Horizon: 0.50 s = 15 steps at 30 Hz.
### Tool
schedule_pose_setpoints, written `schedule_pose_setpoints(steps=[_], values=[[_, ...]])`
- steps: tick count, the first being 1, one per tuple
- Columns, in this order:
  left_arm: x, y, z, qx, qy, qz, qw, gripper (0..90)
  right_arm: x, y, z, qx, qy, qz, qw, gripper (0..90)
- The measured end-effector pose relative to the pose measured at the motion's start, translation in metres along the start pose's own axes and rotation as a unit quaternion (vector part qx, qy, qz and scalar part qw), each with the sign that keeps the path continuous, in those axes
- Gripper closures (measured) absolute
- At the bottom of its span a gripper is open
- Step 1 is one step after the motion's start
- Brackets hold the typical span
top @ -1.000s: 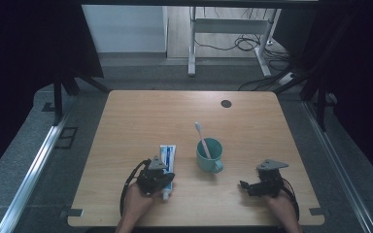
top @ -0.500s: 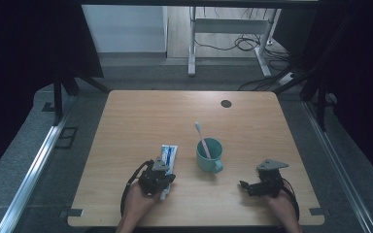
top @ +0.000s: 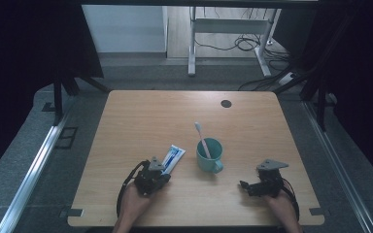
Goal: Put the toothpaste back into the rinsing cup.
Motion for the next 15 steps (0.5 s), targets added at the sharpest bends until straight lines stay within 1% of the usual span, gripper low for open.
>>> schedule_pose_setpoints(steps=[4, 6, 8, 9, 10, 11, 12, 13, 14, 15], values=[[0.003, 0.001, -0.005, 0.004, -0.008, -0.002, 1.0000, 79.0, 0.000, 0.000, 0.000, 0.000, 0.000, 0.000, 1.0000, 1.7], [0.005, 0.002, -0.008, 0.006, -0.011, -0.008, 0.9999, 73.0, 0.000, 0.000, 0.000, 0.000, 0.000, 0.000, 1.0000, 1.7], [0.006, 0.003, -0.011, 0.005, -0.008, -0.012, 0.9999, 65.6, 0.000, 0.000, 0.000, 0.000, 0.000, 0.000, 1.0000, 1.7], [0.007, 0.005, -0.013, 0.007, 0.001, -0.018, 0.9998, 59.1, 0.000, 0.000, 0.000, 0.000, 0.000, 0.000, 1.0000, 1.7], [0.007, 0.005, -0.013, 0.007, 0.001, -0.018, 0.9998, 56.0, 0.000, 0.000, 0.000, 0.000, 0.000, 0.000, 1.0000, 1.7], [0.006, 0.006, -0.014, 0.008, 0.008, -0.022, 0.9997, 56.0, 0.000, 0.000, 0.000, 0.000, 0.000, 0.000, 1.0000, 1.7], [0.006, 0.007, -0.015, 0.012, 0.015, -0.025, 0.9995, 51.8, 0.000, 0.000, 0.000, 0.000, 0.000, 0.000, 1.0000, 1.7], [0.005, 0.010, -0.018, 0.012, 0.032, -0.035, 0.9988, 47.3, 0.000, 0.000, 0.000, 0.000, 0.000, 0.000, 1.0000, 1.7], [0.005, 0.010, -0.018, 0.012, 0.032, -0.035, 0.9988, 44.8, 0.000, 0.000, 0.000, 0.000, 0.000, 0.000, 1.0000, 1.7], [0.002, 0.014, -0.019, 0.015, 0.055, -0.039, 0.9976, 42.3, 0.000, 0.000, 0.000, 0.000, 0.000, 0.000, 1.0000, 1.7]])
Point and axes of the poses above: each handheld gripper's, and its own axes: x roughly backward along the jaws, z roughly out of its underside, y roughly to its left, the point moved 3 cm from there along -x, roughly forward along the jaws, and after that the axes turned 10 degrees about -y, right-handed, at the moved point
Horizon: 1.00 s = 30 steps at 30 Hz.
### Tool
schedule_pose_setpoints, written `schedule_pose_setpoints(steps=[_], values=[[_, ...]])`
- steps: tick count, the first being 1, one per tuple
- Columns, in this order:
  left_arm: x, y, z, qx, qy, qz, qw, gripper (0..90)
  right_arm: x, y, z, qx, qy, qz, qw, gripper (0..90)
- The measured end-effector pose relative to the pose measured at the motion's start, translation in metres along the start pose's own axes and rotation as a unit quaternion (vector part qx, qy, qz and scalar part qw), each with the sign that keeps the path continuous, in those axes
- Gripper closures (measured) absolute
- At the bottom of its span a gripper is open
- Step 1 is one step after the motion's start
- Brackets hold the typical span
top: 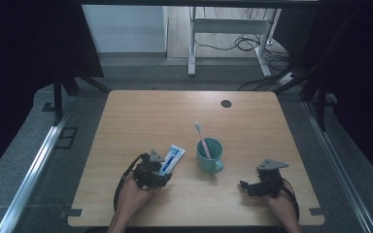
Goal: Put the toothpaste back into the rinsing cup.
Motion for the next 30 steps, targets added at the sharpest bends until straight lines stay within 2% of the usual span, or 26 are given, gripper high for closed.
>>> schedule_pose_setpoints(steps=[1, 2, 3, 4, 7, 8, 11, 12, 13, 18, 21, 22, 23, 24, 25, 26, 27, 30], values=[[0.000, 0.000, 0.000, 0.000, 0.000, 0.000, 1.0000, 40.5, 0.000, 0.000, 0.000, 0.000, 0.000, 0.000, 1.0000, 1.7], [-0.004, 0.003, -0.002, 0.003, 0.021, -0.007, 0.9998, 39.1, 0.000, 0.000, 0.000, 0.000, 0.000, 0.000, 1.0000, 1.7], [-0.004, 0.003, -0.002, 0.003, 0.021, -0.007, 0.9998, 38.0, 0.000, 0.000, 0.000, 0.000, 0.000, 0.000, 1.0000, 1.7], [-0.007, 0.006, -0.004, 0.010, 0.039, -0.007, 0.9992, 36.6, 0.000, 0.000, 0.000, 0.000, 0.000, 0.000, 1.0000, 1.7], [-0.010, 0.008, -0.007, 0.014, 0.052, -0.008, 0.9985, 34.7, 0.000, 0.000, 0.000, -0.001, 0.000, 0.000, 1.0000, 1.7], [-0.014, 0.009, -0.010, 0.015, 0.067, -0.012, 0.9976, 33.2, 0.000, 0.000, 0.000, -0.001, 0.001, 0.000, 1.0000, 1.7], [-0.017, 0.010, -0.014, 0.016, 0.082, -0.013, 0.9964, 31.5, 0.000, 0.000, 0.000, 0.000, 0.001, 0.000, 1.0000, 1.7], [-0.020, 0.010, -0.017, 0.016, 0.099, -0.015, 0.9948, 31.0, 0.000, 0.000, 0.000, 0.000, 0.001, 0.000, 1.0000, 1.7], [-0.020, 0.010, -0.017, 0.016, 0.099, -0.015, 0.9948, 31.0, 0.000, 0.000, 0.000, 0.000, 0.001, 0.000, 1.0000, 1.7], [-0.028, 0.011, -0.026, 0.026, 0.129, -0.021, 0.9912, 30.0, 0.000, 0.000, 0.000, 0.000, 0.001, 0.000, 1.0000, 1.8], [-0.033, 0.012, -0.030, 0.025, 0.156, -0.024, 0.9872, 30.0, 0.000, 0.000, 0.000, 0.000, 0.001, 0.000, 1.0000, 1.7], [-0.036, 0.013, -0.033, 0.026, 0.172, -0.026, 0.9843, 30.1, 0.000, 0.000, 0.000, 0.000, 0.001, 0.000, 1.0000, 1.7], [-0.036, 0.014, -0.034, 0.025, 0.181, -0.027, 0.9829, 30.4, 0.000, 0.000, 0.000, 0.000, 0.001, 0.000, 1.0000, 1.7], [-0.036, 0.014, -0.034, 0.025, 0.181, -0.027, 0.9829, 31.1, 0.000, 0.000, 0.000, 0.000, 0.001, 0.000, 1.0000, 1.8], [-0.038, 0.014, -0.035, 0.027, 0.186, -0.028, 0.9817, 31.1, 0.000, 0.000, 0.000, 0.000, 0.001, 0.000, 1.0000, 1.8], [-0.040, 0.015, -0.037, 0.028, 0.202, -0.029, 0.9786, 32.2, 0.000, 0.000, 0.000, 0.000, 0.001, 0.000, 1.0000, 1.7], [-0.040, 0.015, -0.037, 0.028, 0.202, -0.029, 0.9786, 33.0, 0.000, 0.000, 0.000, 0.000, 0.001, 0.000, 1.0000, 1.7], [-0.044, 0.015, -0.040, 0.030, 0.224, -0.030, 0.9736, 34.7, 0.000, 0.000, 0.000, 0.000, 0.001, 0.000, 1.0000, 1.7]])
Point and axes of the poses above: each handheld gripper's, and its own axes: x roughly backward along the jaws, z roughly out of its underside, y roughly to its left, the point moved 3 cm from there along -x, roughly forward along the jaws, and after that the axes turned 10 degrees about -y, right-handed, at the moved point
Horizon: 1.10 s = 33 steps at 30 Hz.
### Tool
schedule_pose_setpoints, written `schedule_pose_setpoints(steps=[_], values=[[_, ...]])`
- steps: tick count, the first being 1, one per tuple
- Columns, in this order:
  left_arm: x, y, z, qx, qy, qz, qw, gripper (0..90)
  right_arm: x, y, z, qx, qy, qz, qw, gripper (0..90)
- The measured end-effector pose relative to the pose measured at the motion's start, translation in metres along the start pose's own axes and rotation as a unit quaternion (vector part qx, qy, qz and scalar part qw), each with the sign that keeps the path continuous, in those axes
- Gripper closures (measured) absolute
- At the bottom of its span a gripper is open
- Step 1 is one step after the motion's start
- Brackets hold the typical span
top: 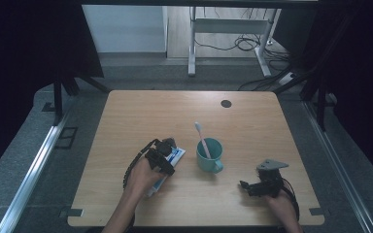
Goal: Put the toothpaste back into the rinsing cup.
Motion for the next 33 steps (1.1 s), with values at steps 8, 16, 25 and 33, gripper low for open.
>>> schedule_pose_setpoints(steps=[8, 16, 25, 33], values=[[-0.008, -0.003, -0.007, 0.003, 0.045, -0.002, 0.9990, 44.9, 0.000, 0.000, 0.000, 0.000, 0.001, 0.000, 1.0000, 1.7], [-0.006, -0.001, -0.008, 0.015, 0.052, 0.005, 0.9985, 53.7, 0.000, 0.000, 0.000, 0.001, 0.001, 0.000, 1.0000, 1.7], [0.002, 0.005, -0.004, 0.007, 0.031, 0.036, 0.9988, 69.9, 0.000, 0.000, 0.000, 0.001, 0.001, 0.000, 1.0000, 1.7], [0.004, 0.009, 0.000, 0.001, 0.011, 0.052, 0.9986, 71.9, 0.000, 0.000, 0.000, 0.001, 0.001, 0.000, 1.0000, 1.7]])
Point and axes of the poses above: each handheld gripper's, and its own axes: x roughly backward along the jaws, z roughly out of its underside, y roughly to its left, the point moved 3 cm from there along -x, roughly forward along the jaws, and after that the axes turned 10 degrees about -y, right-handed, at the moved point
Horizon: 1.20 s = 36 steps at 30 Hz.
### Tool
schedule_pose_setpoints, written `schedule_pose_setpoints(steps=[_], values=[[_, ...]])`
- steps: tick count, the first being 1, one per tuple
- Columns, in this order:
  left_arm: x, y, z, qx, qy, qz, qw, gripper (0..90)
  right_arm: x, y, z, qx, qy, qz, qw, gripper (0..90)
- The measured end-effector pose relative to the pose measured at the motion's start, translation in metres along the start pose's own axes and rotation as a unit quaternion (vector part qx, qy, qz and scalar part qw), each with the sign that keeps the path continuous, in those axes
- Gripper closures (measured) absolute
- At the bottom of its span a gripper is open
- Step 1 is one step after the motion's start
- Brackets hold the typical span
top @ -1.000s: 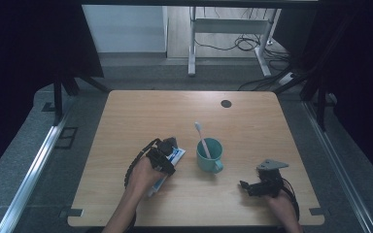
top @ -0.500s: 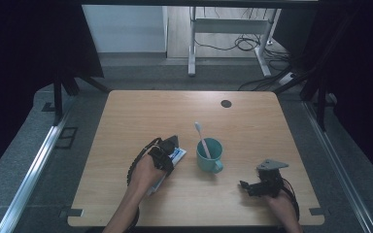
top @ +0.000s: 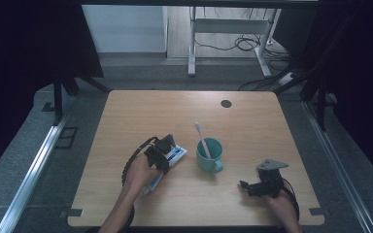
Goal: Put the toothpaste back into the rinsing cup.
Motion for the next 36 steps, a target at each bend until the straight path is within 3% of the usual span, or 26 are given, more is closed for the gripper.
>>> schedule_pose_setpoints(steps=[10, 19, 28, 30, 36], values=[[0.012, 0.005, 0.006, -0.002, -0.044, 0.009, 0.9990, 72.3, 0.000, 0.000, 0.000, -0.001, -0.001, 0.000, 1.0000, 1.7], [0.024, 0.005, 0.011, -0.020, -0.075, 0.027, 0.9966, 72.3, 0.000, 0.000, 0.000, -0.001, -0.001, 0.000, 1.0000, 1.7], [0.032, 0.004, 0.020, -0.034, -0.124, 0.046, 0.9907, 72.3, 0.000, 0.000, 0.000, -0.001, -0.001, 0.000, 1.0000, 1.8], [0.033, 0.004, 0.021, -0.035, -0.127, 0.046, 0.9902, 72.3, 0.000, 0.000, 0.000, -0.001, -0.001, 0.000, 1.0000, 1.8], [0.041, 0.002, 0.025, -0.047, -0.156, 0.048, 0.9855, 72.4, 0.000, 0.000, 0.000, -0.001, -0.001, 0.000, 1.0000, 1.8]])
Point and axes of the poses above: each handheld gripper's, and its own axes: x roughly backward along the jaws, z roughly out of its underside, y roughly to its left, the point moved 3 cm from there along -x, roughly forward along the jaws, and after that the axes turned 10 degrees about -y, right-handed, at the moved point
